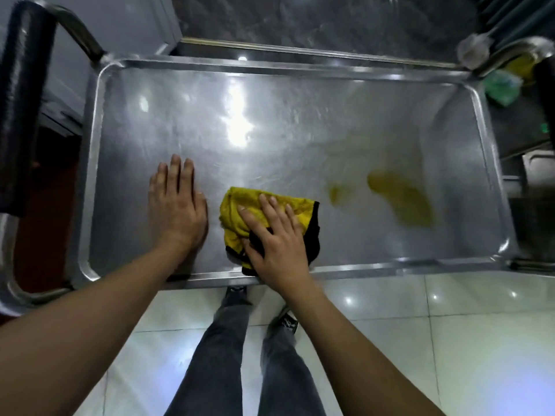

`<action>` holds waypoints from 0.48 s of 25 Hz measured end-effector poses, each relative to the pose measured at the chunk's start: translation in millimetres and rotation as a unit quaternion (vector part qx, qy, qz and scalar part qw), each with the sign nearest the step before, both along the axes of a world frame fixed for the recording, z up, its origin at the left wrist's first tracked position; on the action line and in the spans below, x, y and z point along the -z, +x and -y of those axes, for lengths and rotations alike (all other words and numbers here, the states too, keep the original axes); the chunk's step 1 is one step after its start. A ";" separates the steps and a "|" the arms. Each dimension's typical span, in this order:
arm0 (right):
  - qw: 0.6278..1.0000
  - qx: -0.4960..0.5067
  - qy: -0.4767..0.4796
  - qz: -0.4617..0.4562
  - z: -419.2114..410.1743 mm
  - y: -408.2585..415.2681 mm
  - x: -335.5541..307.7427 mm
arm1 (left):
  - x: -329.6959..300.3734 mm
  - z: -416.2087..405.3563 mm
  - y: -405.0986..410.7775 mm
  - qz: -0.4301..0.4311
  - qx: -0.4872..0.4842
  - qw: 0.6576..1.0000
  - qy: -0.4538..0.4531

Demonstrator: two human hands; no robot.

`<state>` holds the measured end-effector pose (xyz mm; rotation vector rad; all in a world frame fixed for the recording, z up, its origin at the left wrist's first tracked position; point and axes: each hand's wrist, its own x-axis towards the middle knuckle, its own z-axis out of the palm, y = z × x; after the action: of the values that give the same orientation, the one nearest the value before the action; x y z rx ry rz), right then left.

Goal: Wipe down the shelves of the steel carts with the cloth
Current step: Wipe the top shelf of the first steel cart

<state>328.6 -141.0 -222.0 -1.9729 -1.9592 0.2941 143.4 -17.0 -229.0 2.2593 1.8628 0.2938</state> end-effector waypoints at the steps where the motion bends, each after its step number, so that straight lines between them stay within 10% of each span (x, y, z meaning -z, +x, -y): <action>1: 1.000 -0.008 0.002 0.002 3.9 12.1 -0.5 | -0.1 -1.0 0.4 0.003 -0.002 1.000 0.000; 12: 0.990 0.137 -0.032 0.011 66.9 107.5 -11.4 | -30.7 53.5 96.8 -0.012 -0.037 0.999 -0.018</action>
<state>436.1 -207.8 -210.6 -2.2623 -1.6815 0.2667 240.2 -70.5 -198.3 2.1836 1.9506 0.2433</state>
